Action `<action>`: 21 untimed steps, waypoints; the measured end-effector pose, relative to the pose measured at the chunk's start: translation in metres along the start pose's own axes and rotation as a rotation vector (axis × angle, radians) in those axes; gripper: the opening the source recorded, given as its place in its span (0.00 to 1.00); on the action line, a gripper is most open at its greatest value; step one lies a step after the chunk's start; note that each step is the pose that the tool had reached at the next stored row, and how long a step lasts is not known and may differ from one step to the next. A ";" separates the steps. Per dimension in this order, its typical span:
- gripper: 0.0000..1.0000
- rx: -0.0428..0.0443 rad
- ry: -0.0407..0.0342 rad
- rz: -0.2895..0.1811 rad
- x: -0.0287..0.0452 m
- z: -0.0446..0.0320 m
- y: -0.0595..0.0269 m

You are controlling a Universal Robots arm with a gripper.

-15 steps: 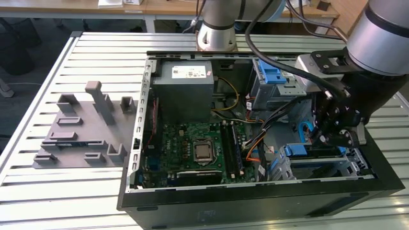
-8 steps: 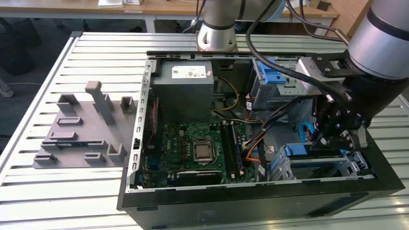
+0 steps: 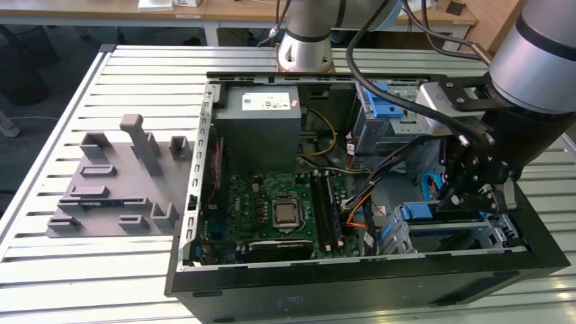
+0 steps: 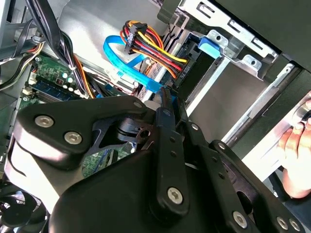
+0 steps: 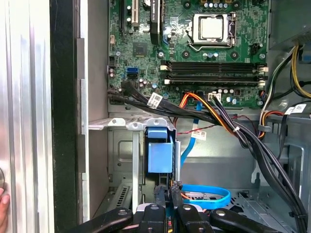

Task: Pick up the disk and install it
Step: 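Insert the second disk wire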

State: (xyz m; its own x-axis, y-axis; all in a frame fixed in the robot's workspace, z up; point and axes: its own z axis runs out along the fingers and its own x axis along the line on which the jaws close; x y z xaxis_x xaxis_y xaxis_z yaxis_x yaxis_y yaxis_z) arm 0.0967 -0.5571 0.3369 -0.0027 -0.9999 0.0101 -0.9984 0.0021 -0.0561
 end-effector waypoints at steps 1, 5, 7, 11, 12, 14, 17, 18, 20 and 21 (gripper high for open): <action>0.16 0.0000 0.0000 0.000 0.0000 0.0001 -0.0001; 0.16 0.0000 -0.0007 0.000 0.0000 0.0010 -0.0006; 0.16 0.0000 -0.0013 0.000 0.0000 0.0015 -0.0008; 0.16 0.0000 -0.0014 0.001 0.0000 0.0026 -0.0009; 0.16 0.0000 -0.0014 0.001 0.0000 0.0028 -0.0009; 0.16 0.0000 -0.0014 0.002 0.0000 0.0033 -0.0009; 0.16 0.0000 -0.0012 0.003 0.0002 0.0038 -0.0009; 0.16 0.0000 -0.0012 0.003 0.0002 0.0040 -0.0009; 0.16 -0.0001 -0.0013 0.003 0.0002 0.0045 -0.0010; 0.16 0.0000 -0.0015 0.003 0.0002 0.0047 -0.0011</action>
State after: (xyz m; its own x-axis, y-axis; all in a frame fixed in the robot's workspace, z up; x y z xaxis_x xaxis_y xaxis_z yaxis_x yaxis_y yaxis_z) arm 0.0981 -0.5574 0.3322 -0.0053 -1.0000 0.0084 -0.9984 0.0048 -0.0561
